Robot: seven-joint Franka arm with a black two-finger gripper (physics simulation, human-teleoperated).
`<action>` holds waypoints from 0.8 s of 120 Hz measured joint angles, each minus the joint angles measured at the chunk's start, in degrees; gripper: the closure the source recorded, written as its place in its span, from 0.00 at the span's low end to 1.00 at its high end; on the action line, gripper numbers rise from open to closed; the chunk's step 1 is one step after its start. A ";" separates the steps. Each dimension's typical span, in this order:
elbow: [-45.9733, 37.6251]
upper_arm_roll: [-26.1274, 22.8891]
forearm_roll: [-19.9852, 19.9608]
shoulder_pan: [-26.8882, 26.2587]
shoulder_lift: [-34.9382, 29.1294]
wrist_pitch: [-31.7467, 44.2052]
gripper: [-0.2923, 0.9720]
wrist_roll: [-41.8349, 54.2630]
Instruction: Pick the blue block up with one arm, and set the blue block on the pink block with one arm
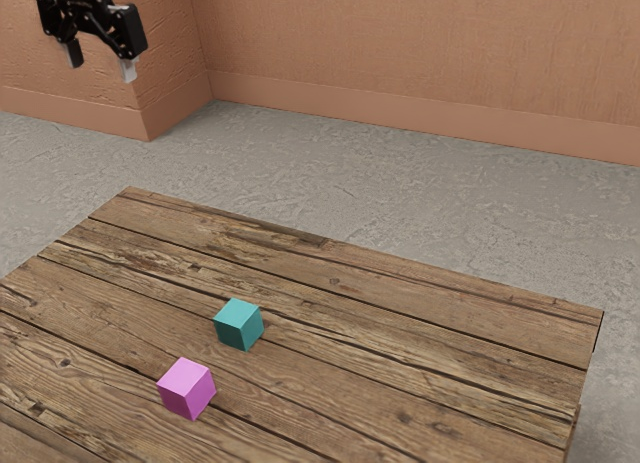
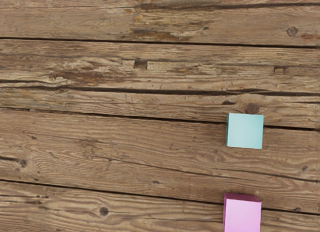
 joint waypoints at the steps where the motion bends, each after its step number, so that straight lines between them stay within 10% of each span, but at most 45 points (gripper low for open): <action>1: 0.00 -0.07 -0.09 0.06 0.02 0.09 0.23 0.00; 96: -27.47 -3.52 -4.66 -1.69 13.01 26.14 0.23 -3.41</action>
